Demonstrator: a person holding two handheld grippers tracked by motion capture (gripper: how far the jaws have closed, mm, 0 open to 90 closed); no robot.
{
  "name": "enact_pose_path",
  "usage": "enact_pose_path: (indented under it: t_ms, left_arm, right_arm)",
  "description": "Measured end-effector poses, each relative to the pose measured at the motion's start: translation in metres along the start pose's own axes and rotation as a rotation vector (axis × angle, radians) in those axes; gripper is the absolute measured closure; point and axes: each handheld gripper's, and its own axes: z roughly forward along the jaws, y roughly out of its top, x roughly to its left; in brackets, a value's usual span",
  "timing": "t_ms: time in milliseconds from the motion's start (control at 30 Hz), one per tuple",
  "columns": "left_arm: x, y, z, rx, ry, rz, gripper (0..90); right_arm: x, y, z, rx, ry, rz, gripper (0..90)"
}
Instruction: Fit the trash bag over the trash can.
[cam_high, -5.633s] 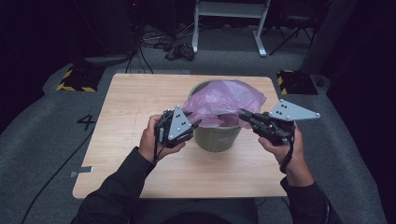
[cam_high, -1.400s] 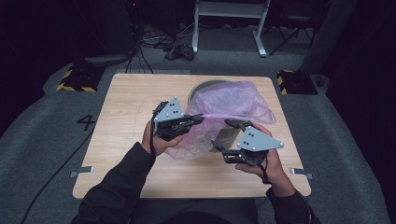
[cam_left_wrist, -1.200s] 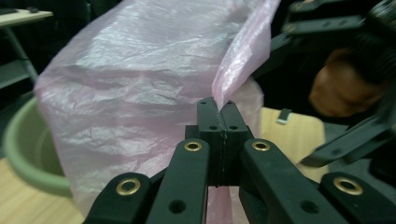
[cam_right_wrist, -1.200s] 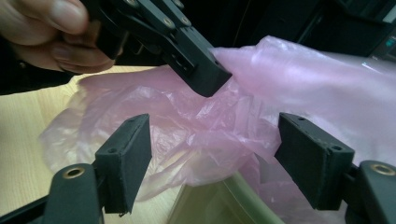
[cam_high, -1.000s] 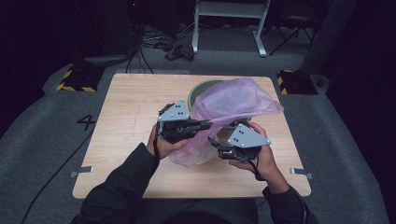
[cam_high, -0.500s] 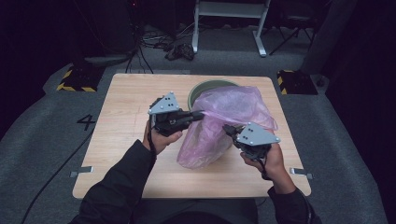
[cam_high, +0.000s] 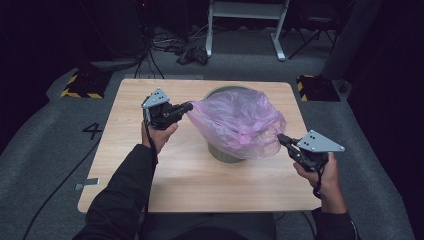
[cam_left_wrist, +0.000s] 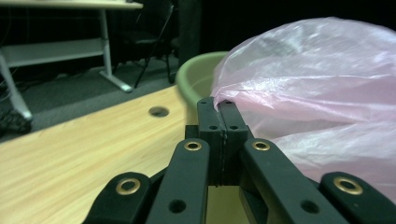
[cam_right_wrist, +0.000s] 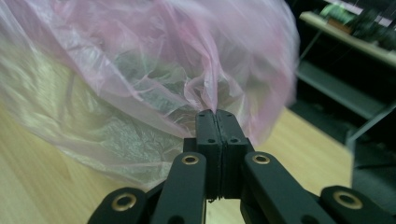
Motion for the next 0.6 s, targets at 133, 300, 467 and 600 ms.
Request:
enact_pose_path:
  t_ms: [133,300,467,600]
  left_arm:
    - [0.013,-0.010,0.002,0.025,0.019,-0.035,89.9]
    - [0.014,-0.017,0.007,0.035,0.033,-0.025,88.1]
    - [0.006,-0.014,-0.004,0.031,-0.046,0.024,49.4]
    - [-0.008,-0.006,-0.020,0.018,-0.078,0.101,27.4]
  right_arm:
    - [-0.015,-0.020,0.007,0.037,0.008,0.061,89.8]
    - [-0.024,-0.030,0.018,0.051,-0.002,0.101,89.4]
    - [-0.022,-0.025,0.011,-0.028,0.025,0.113,85.6]
    - [-0.020,-0.016,0.005,-0.069,0.031,0.100,56.6]
